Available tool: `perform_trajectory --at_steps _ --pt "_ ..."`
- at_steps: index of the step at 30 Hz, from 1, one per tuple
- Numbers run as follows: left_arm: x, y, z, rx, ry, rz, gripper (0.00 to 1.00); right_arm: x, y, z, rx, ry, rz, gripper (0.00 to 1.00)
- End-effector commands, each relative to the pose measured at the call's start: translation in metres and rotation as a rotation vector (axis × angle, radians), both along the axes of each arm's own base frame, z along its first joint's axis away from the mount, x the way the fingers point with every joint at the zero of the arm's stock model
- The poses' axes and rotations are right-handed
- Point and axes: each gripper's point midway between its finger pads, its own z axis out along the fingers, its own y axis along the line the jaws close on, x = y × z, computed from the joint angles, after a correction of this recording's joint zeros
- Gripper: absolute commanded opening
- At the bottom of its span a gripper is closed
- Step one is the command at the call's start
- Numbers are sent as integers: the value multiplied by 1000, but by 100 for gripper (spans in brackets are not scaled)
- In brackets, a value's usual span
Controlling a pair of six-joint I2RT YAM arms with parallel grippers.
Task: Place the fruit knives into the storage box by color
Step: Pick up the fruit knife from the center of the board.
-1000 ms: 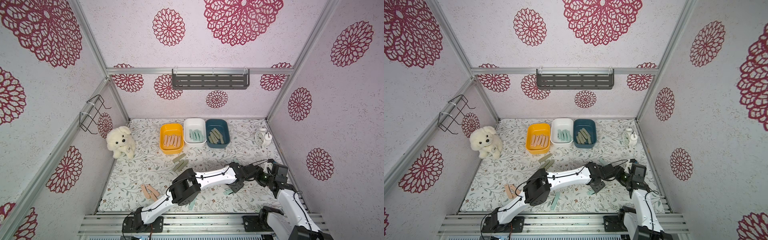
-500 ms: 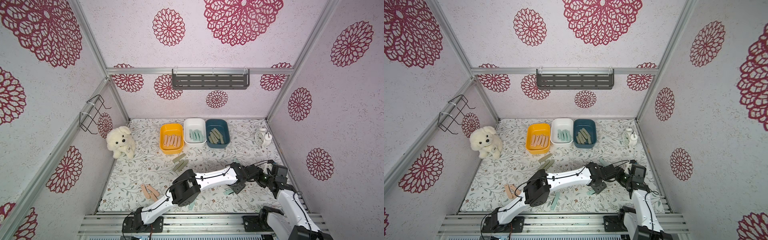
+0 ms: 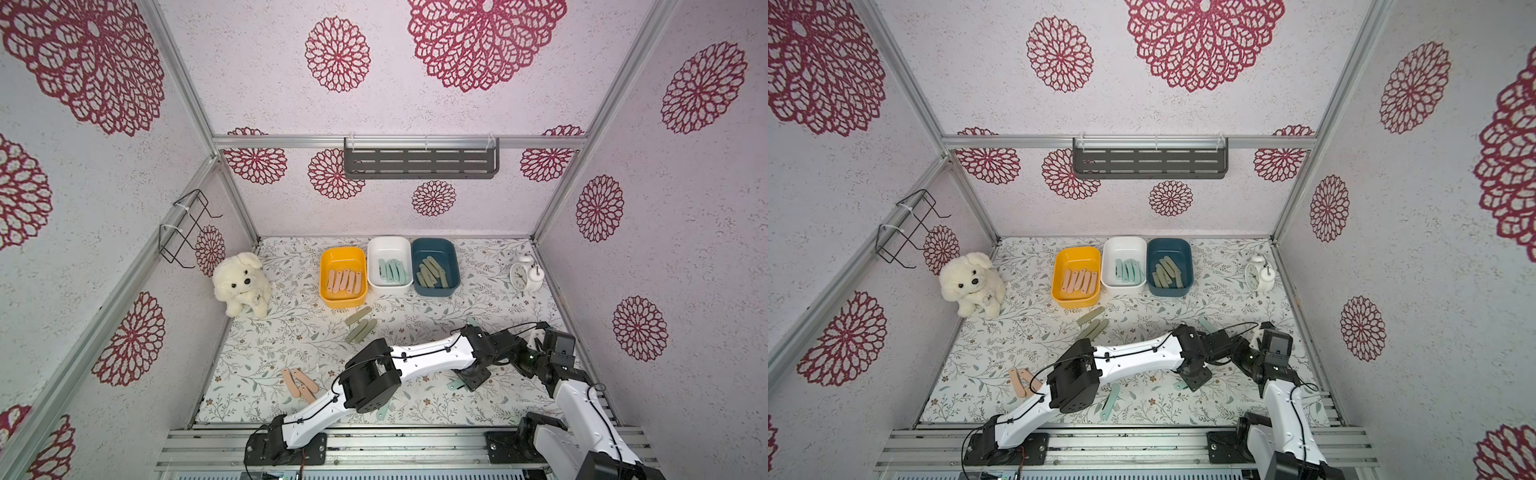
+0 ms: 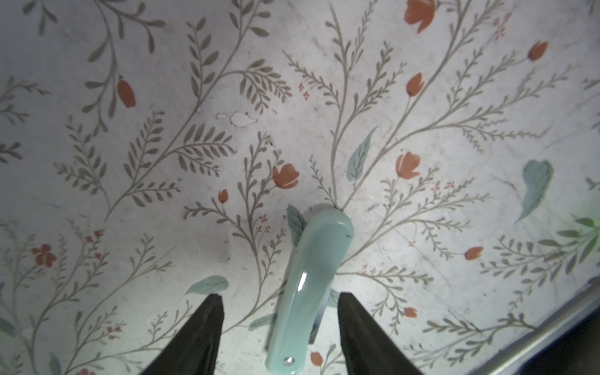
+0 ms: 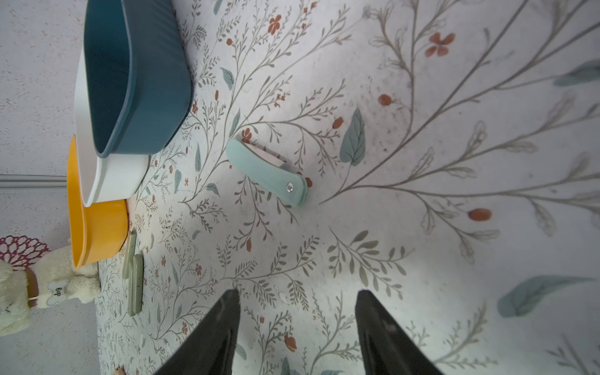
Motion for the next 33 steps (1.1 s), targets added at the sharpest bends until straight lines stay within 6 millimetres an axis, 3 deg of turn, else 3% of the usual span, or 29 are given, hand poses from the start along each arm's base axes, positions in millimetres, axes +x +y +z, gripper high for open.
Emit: perform_trajectory --at_steps 1,5,7,13,20,25,33 --pt "-64 -38 -18 -72 102 -238 60 16 8 30 37 -108 56 61" --pt "-61 -32 -31 -56 123 -228 50 18 -13 42 20 -135 -38 61" --pt "-60 -28 -35 -48 133 -218 40 19 -22 44 30 -143 -76 61" --pt "-53 -13 -38 -44 139 -182 23 17 -30 44 61 -165 -126 61" --pt "-35 5 -45 -10 127 -126 11 16 -29 48 69 -182 -126 60" --pt "-10 26 -41 7 89 -52 6 11 -25 40 75 -175 -115 61" --pt "42 51 -8 -77 24 119 1 10 2 20 78 -142 -64 63"
